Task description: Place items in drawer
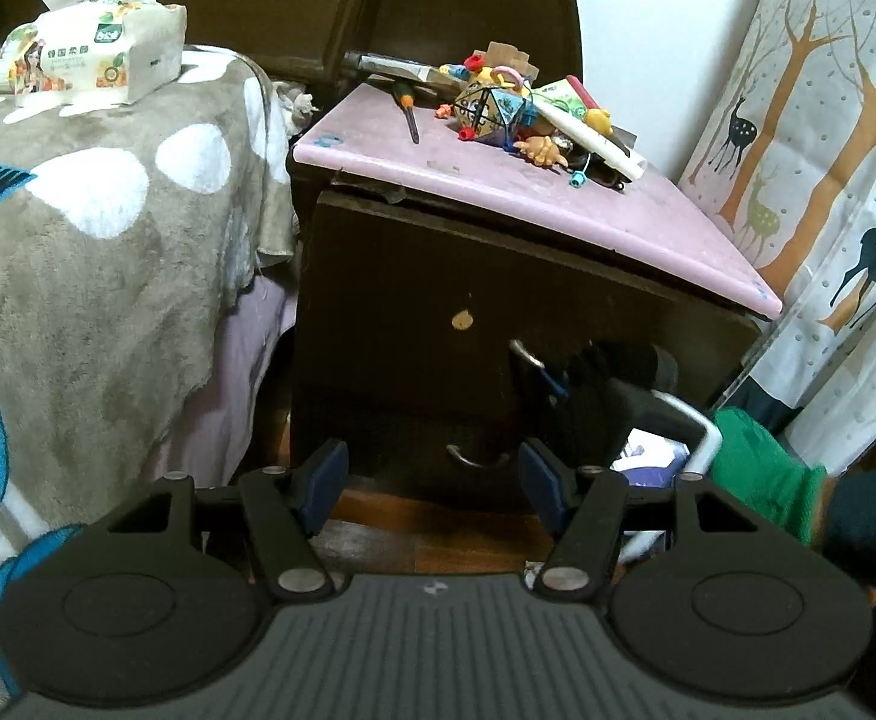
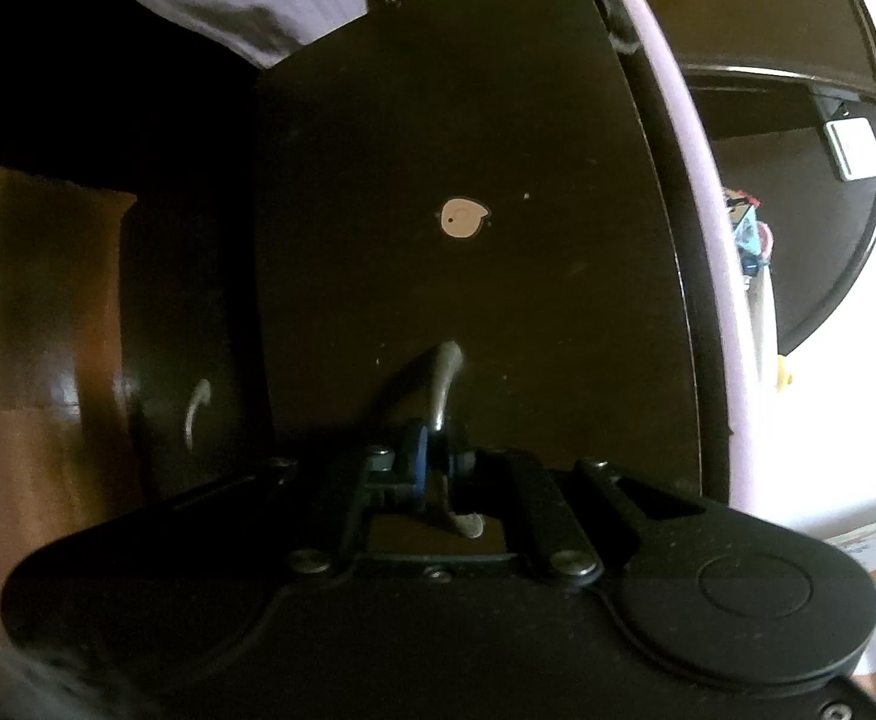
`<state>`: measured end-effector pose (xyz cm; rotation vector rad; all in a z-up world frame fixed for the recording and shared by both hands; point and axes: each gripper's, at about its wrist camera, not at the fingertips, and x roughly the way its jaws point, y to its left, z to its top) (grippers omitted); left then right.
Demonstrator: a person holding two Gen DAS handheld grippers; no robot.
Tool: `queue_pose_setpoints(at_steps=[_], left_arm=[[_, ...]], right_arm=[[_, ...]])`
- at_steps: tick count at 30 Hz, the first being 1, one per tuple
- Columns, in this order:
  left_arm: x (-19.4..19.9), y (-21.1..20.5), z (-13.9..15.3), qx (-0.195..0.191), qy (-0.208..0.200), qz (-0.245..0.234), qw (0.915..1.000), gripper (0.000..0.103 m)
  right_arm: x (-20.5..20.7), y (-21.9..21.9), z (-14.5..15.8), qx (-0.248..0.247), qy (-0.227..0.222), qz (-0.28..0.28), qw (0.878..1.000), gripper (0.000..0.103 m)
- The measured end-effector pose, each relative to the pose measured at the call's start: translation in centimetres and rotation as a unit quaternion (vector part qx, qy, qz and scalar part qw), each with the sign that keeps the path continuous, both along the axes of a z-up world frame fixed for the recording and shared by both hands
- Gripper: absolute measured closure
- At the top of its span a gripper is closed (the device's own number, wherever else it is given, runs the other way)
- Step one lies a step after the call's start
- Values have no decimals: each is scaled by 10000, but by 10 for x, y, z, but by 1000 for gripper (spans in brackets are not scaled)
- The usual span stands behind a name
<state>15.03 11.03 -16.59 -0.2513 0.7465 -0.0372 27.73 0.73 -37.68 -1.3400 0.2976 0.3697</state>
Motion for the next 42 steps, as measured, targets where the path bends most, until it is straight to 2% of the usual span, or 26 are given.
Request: queue_pose_setpoints(at_steps=[3,6,9,11,13,15,17,18,19,20,22,26,27,29,32,35,39,42], left_arm=[[1,0,-1,13,21,-1,10000,41],[1,-1,-1,33,32,-7,10000,41],[0,-2,-1,57,33,-18,10000,41],[1,-3,-2,92,51,-31,9999,41],[1,-3,-2,98,57,-31,9999,41],[1,-3,-1,92,52,-28,9999,41],[0,-4,-1,86,48,-27,9999,41],[0,-5,-1,95,53,-44,9999,41],[-1,-7,-1,111,62,-72,9999,41],[-1,-9,-1,127,71,-100,9998,41],[-2,-13,-1,160,89,-156,9997,41],[-4,-21,-1,237,115,-272,9993,41],[-5,-23,0,271,109,-304,9991,41],[-8,-31,1,343,84,-380,9987,41],[-12,-40,5,444,38,-482,9978,41],[-17,-48,10,579,7,-515,9970,32],[-26,-56,19,684,-62,-473,9965,32],[-35,-63,31,808,-150,-364,9960,32]], right_arm=[[21,5,-4,-224,-3,64,9997,100],[22,7,-13,-453,-2,232,9987,98],[24,14,-14,-489,114,83,9987,95],[28,17,-7,-352,368,-175,9985,83],[25,9,9,-84,599,-489,9970,62],[20,1,19,293,848,-859,9923,47],[14,-11,30,837,1323,-1386,9779,41],[11,-19,33,1127,1531,-1673,9674,33],[7,-27,38,1413,1769,-1956,9542,25],[4,-34,38,1705,2043,-2207,9384,21],[-7,-51,41,2260,2529,-2644,9028,19],[-45,-84,63,3128,3101,-3276,8359,14],[-56,-91,71,3293,3185,-3379,8221,13],[-75,-98,80,3545,3297,-3497,8021,13],[-103,-111,107,3766,3287,-3569,7891,13],[-123,-121,134,4021,3104,-3590,7830,12],[-142,-132,162,4403,2880,-3632,7690,11],[-154,-140,178,4541,2793,-3642,7636,11]])
